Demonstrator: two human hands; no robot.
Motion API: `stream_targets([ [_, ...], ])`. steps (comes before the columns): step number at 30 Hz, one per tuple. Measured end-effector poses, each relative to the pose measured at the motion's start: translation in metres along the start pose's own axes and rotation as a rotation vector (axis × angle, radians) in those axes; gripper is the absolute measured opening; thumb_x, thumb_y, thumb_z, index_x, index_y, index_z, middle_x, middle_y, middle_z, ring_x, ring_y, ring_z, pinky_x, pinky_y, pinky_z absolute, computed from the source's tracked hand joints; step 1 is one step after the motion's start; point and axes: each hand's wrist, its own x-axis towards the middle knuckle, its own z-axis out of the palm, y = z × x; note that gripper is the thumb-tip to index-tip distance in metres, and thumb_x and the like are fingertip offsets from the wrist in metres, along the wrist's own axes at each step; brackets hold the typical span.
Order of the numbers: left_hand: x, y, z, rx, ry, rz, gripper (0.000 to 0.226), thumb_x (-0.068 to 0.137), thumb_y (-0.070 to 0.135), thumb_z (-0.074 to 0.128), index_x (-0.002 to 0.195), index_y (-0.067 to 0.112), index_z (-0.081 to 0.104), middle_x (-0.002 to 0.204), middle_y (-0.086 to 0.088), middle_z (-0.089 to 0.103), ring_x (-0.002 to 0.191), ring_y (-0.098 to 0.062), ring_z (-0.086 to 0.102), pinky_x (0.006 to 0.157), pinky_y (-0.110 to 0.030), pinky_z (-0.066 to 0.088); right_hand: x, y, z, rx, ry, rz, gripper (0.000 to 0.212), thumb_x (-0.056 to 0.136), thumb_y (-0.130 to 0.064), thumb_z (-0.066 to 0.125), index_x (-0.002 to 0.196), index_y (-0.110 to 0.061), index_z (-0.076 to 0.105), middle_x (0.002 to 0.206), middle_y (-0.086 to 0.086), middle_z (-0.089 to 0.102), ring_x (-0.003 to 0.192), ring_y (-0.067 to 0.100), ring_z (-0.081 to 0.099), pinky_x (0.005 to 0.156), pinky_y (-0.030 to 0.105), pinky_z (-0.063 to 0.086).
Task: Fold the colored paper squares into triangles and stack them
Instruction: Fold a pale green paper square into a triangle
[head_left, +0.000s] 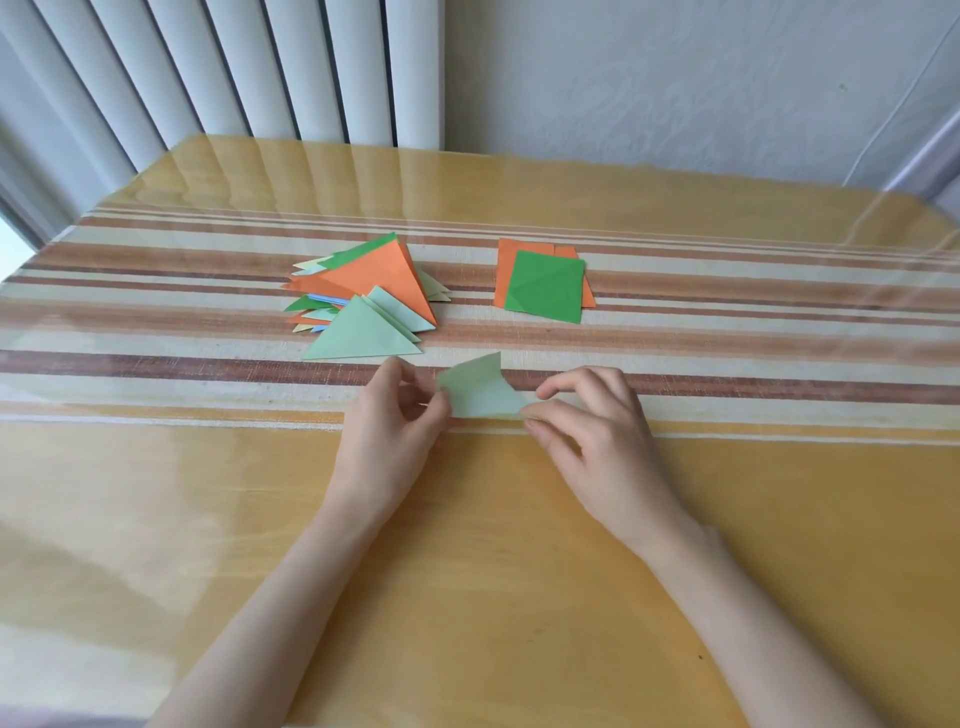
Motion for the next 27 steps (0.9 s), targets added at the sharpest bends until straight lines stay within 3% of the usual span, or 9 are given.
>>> stream_targets([
  [2,-0.003,-0.006,0.002,0.263,0.048,0.157,0.023,0.084,0.005,0.066,0.081,0.019,0.048,0.082,0.006,0.057,0.076,-0.005,0.055,0.065,-0.021,0.041,-0.002,0.004,0.002,-0.006,-0.031,0.048,0.025,0.089,-0.027,0.054,0.084,-0.012,0.072,0.092,0.001,0.061,0.094,0.022,0.049,0.081,0.039,0.042],
  [5,0.000,-0.012,0.004,0.520,0.114,0.413,0.030,0.076,0.000,0.065,0.095,0.017,0.049,0.102,-0.002,0.046,0.091,-0.021,0.041,0.076,-0.031,0.034,-0.002,0.002,0.003,0.053,-0.097,0.141,0.035,0.092,-0.035,0.047,0.085,-0.011,0.071,0.088,-0.001,0.060,0.091,0.022,0.048,0.081,0.038,0.042],
  [9,0.000,-0.009,0.000,0.571,-0.091,0.682,0.041,0.070,-0.005,0.042,0.101,0.020,0.050,0.103,0.001,0.058,0.090,-0.023,0.049,0.075,-0.033,0.035,0.001,-0.002,0.006,0.089,-0.055,0.235,0.044,0.095,-0.040,0.042,0.082,-0.009,0.071,0.082,-0.002,0.059,0.085,0.019,0.047,0.078,0.034,0.039],
  [12,-0.002,-0.009,0.003,0.574,-0.199,0.625,0.040,0.075,0.007,0.035,0.108,0.014,0.057,0.109,0.000,0.063,0.094,-0.021,0.055,0.081,-0.027,0.038,0.006,-0.001,0.011,0.079,-0.037,0.321,0.043,0.093,-0.041,0.043,0.076,-0.010,0.067,0.077,-0.003,0.053,0.081,0.019,0.043,0.075,0.033,0.037],
  [17,0.001,-0.014,0.005,0.571,-0.157,0.421,0.038,0.080,0.010,0.043,0.115,0.013,0.058,0.113,-0.001,0.061,0.090,-0.027,0.059,0.073,-0.033,0.046,0.015,0.003,0.019,-0.045,-0.023,0.377,0.035,0.090,-0.036,0.051,0.067,-0.011,0.061,0.072,0.002,0.050,0.077,0.025,0.044,0.071,0.041,0.042],
  [22,0.001,-0.015,0.005,0.649,-0.179,0.444,0.045,0.082,0.016,0.039,0.121,0.018,0.062,0.118,0.000,0.060,0.096,-0.027,0.059,0.080,-0.031,0.046,0.016,0.004,0.027,-0.276,-0.009,0.342,0.033,0.087,-0.040,0.052,0.066,-0.014,0.054,0.071,0.006,0.052,0.076,0.030,0.049,0.066,0.040,0.044],
  [27,-0.001,-0.014,0.006,0.748,-0.227,0.445,0.051,0.081,0.023,0.035,0.123,0.020,0.064,0.123,-0.007,0.058,0.103,-0.028,0.060,0.087,-0.037,0.048,0.014,0.003,0.031,-0.454,-0.041,0.329,0.040,0.088,-0.046,0.038,0.072,-0.013,0.056,0.074,0.006,0.053,0.076,0.030,0.050,0.065,0.038,0.042],
])
